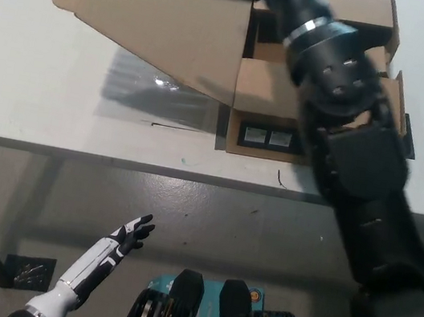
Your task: A small storage box is placed at the center of the table and the robot uses its right hand to slide under its lid and push it upwards to open it
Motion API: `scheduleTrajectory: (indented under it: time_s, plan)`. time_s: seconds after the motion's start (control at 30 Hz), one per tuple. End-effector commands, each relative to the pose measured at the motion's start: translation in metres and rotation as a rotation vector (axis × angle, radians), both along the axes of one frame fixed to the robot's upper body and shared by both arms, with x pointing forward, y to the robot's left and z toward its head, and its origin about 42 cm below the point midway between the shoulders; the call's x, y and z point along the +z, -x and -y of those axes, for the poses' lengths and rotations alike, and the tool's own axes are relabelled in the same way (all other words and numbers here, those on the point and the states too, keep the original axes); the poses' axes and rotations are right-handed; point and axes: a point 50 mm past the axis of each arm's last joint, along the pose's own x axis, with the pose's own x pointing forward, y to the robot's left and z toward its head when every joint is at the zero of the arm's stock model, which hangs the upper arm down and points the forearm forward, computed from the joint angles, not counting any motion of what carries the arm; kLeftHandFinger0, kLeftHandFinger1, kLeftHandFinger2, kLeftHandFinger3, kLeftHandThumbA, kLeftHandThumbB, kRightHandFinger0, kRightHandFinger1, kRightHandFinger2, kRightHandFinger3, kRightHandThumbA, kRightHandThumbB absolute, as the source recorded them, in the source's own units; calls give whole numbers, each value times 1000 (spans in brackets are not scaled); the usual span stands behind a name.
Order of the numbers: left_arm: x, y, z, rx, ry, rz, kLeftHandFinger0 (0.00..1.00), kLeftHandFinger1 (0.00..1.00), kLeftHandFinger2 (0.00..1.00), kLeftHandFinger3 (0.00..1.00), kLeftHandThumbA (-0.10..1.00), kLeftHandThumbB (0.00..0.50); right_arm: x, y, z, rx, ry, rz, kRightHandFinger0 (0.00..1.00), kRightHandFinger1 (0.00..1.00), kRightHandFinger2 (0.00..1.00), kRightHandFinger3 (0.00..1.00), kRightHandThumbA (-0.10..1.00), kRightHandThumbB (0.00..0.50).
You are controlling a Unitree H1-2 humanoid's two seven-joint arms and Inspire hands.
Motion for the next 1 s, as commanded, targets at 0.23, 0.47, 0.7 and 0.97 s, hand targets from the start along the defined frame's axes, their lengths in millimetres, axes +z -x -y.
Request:
scheduleTrajectory:
  time_s: [0.23,0.47,0.7,0.97]
  plan:
    - [-1,2,-7,7,3,31,1000,1000,1000,1000,1000,500,168,209,194,73,-215,710,1000,1000,1000,1000,1000,350]
    - [1,1,-10,21,8,42,1000,1000,1000,1000,1000,500,101,299,255,-130,-66,864,1000,1000,1000,1000,1000,434]
    - [5,-3,-10,20,16,48,1000,1000,1000,1000,1000,500,-15,346,268,-203,-2,824,1000,1000,1000,1000,1000,460]
    - [14,-12,-8,25,31,65,1000,1000,1000,1000,1000,500,-119,368,238,-253,-88,391,1000,1000,1000,1000,1000,451]
